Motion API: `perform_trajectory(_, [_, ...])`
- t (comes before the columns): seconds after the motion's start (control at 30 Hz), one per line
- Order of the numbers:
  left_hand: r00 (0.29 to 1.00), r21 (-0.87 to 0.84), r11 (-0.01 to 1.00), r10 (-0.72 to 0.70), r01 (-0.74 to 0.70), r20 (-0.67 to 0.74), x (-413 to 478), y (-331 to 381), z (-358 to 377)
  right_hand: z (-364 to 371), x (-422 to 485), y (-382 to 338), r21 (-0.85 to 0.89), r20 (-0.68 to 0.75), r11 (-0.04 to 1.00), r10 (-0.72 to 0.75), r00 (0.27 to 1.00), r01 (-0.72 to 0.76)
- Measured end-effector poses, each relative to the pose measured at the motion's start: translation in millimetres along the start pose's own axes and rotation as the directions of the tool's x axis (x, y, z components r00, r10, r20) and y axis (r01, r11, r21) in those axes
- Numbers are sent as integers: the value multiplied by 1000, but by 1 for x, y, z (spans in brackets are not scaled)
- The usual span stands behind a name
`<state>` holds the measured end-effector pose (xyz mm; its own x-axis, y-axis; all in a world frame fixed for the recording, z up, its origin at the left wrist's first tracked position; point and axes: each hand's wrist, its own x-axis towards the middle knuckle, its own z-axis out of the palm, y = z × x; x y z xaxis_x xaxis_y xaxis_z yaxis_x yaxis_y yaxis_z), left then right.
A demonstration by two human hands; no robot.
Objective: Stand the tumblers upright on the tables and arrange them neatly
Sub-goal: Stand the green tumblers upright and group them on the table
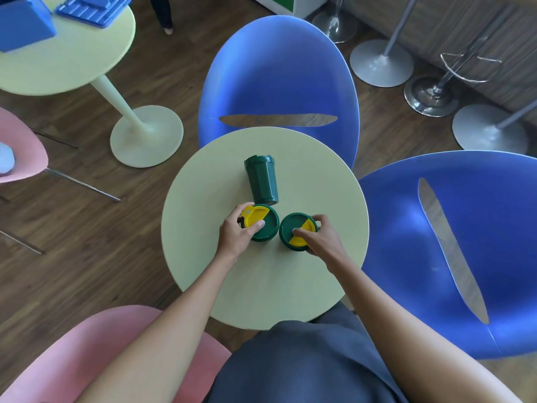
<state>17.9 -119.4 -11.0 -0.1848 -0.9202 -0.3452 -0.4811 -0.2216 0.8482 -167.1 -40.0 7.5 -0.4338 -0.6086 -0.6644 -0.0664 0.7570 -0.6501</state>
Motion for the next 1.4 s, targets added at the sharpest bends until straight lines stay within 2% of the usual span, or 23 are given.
perform_trajectory(0.2, [999,-91,995,-46,48,22,2,-1,-1,-9,8,-3,-59,109,998,10,994,-4])
perform_trajectory(0.23, [998,-106,992,-59,61,26,2,0,-1,-12,12,-6,-37,99,999,10,995,-6])
perform_trajectory(0.33, [995,-167,981,-96,101,36,1,3,-1,-14,30,-19,12,-58,999,-45,997,46])
perform_trajectory(0.4, [992,-211,970,-118,124,40,0,2,0,-8,47,-32,-23,-82,995,-99,992,98])
perform_trajectory(0.63, [984,-284,942,-172,177,43,0,2,4,41,115,-92,-248,111,931,-246,963,267])
perform_trajectory(0.87, [978,-316,926,-207,209,42,2,-1,8,69,160,-133,-393,251,880,-179,951,269])
perform_trajectory(1.03, [978,-335,919,-208,207,36,0,-2,9,66,161,-130,-406,233,859,-233,944,312])
perform_trajectory(1.13, [978,-354,913,-206,203,30,-1,1,9,53,140,-120,-343,197,845,-363,911,411])
perform_trajectory(1.23, [980,-356,914,-196,194,30,-3,1,9,37,115,-102,-329,178,788,-490,854,521])
perform_trajectory(1.4, [983,-335,925,-182,180,27,-3,2,8,14,92,-73,-344,182,759,-523,833,552])
